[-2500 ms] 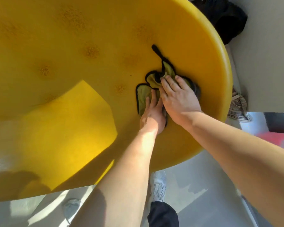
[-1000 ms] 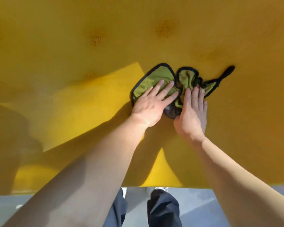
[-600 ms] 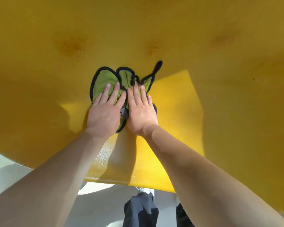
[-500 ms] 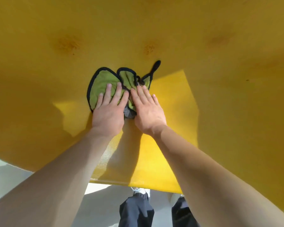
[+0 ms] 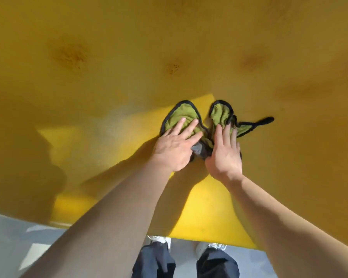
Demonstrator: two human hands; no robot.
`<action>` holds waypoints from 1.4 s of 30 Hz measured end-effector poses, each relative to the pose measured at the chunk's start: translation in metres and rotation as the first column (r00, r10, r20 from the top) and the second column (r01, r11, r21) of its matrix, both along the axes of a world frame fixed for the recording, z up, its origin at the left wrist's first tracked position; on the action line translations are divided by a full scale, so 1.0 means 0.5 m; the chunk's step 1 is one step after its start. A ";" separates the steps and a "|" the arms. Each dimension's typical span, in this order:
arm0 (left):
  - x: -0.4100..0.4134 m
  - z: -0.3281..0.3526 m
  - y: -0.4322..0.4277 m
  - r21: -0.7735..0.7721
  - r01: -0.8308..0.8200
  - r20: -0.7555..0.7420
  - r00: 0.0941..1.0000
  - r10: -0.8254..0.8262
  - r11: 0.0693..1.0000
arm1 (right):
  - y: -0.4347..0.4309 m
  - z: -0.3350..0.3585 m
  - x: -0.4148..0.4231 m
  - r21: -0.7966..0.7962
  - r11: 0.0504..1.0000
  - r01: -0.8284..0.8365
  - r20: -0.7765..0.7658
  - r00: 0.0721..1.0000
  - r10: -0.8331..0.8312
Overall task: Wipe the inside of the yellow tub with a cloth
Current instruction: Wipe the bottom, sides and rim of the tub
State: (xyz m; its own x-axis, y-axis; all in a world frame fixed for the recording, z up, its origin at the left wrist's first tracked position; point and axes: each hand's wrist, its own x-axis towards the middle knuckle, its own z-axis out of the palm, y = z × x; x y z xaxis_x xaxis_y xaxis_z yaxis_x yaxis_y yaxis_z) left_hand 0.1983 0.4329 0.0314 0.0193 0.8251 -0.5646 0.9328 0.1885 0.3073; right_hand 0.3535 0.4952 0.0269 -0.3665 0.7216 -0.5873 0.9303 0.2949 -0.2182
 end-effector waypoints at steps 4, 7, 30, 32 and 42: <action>-0.174 0.085 -0.097 -0.127 -0.055 -0.281 0.960 0.017 0.990 | -0.086 0.014 -0.186 -0.142 0.978 -0.151 -0.130 0.983 0.132; -0.274 0.175 -0.159 -0.159 -0.069 -0.500 0.866 -0.020 0.985 | -0.176 0.042 -0.355 -0.240 0.924 -0.298 -0.354 0.913 0.203; -0.229 0.259 -0.279 -0.355 -0.911 0.367 0.071 0.927 0.210 | -0.292 0.171 -0.306 -0.990 0.080 0.118 -0.036 0.333 -0.942; -0.242 0.314 -0.266 -0.461 -0.875 0.492 -0.112 0.863 0.149 | -0.271 0.216 -0.342 -0.995 -0.075 0.064 0.087 0.220 -0.972; -0.435 0.495 -0.224 0.691 -0.437 -0.207 0.644 0.737 0.576 | -0.070 0.339 -0.555 -0.514 0.674 0.530 -0.747 0.110 -0.656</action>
State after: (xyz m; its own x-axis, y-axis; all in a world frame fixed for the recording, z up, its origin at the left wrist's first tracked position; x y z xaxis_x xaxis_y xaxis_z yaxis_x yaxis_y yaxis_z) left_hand -0.0191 0.3211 0.2787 -0.7029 0.6895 0.1751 0.7111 0.6869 0.1500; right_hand 0.0758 0.4603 0.1964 -0.1514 0.9264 -0.3448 0.0751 -0.3371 -0.9385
